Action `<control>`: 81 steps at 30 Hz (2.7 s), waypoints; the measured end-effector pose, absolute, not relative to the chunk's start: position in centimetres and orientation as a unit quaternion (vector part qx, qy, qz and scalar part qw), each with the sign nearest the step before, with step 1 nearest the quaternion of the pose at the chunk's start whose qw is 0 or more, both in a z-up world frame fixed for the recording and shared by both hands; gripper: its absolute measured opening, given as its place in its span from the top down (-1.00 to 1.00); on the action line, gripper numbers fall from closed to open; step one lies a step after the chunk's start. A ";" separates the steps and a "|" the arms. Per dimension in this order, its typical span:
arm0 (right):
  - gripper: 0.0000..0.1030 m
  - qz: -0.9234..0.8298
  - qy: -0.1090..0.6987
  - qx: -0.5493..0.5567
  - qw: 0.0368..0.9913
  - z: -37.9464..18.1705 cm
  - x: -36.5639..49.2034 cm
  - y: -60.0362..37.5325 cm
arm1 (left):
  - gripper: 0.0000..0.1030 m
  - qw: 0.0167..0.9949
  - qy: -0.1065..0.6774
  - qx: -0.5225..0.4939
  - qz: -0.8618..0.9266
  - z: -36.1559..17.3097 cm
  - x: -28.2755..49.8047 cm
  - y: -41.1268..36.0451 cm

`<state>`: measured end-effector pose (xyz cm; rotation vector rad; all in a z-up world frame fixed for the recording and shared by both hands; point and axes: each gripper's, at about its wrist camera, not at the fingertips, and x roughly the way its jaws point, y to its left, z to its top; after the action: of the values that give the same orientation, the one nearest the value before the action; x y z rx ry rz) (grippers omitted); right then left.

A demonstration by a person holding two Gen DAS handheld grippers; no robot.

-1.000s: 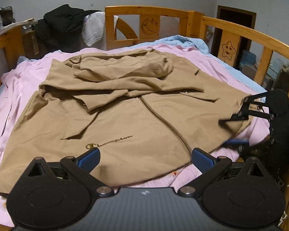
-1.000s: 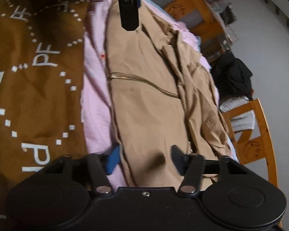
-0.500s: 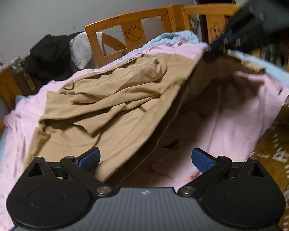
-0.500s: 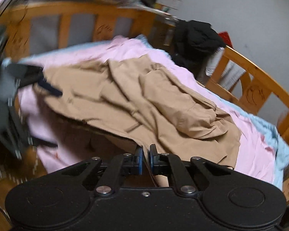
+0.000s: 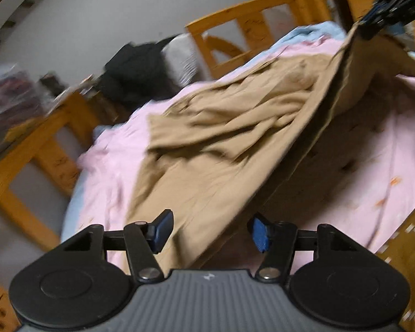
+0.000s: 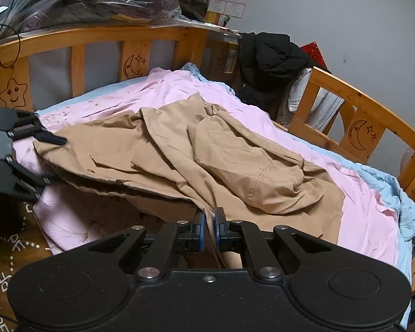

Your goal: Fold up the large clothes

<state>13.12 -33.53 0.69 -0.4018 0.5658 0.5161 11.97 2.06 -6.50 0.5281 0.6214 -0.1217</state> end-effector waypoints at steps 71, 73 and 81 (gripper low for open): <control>0.99 0.144 0.192 -0.507 0.828 -7.2 4.3 -39.8 | 0.97 0.957 0.284 0.057 -0.017 1.1 13.6 9.5; 0.99 0.144 0.192 -0.500 0.832 -5.8 2.9 -39.8 | 0.97 0.959 0.279 0.040 -0.019 2.2 12.4 10.3; 0.99 0.155 0.229 -0.446 0.851 -1.0 -1.2 -39.7 | 0.97 0.943 0.323 0.052 -0.055 4.7 9.9 11.0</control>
<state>-1.23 -39.68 -1.01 -0.9396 0.4822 0.3257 9.89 10.96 4.71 0.1051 0.6589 -0.1123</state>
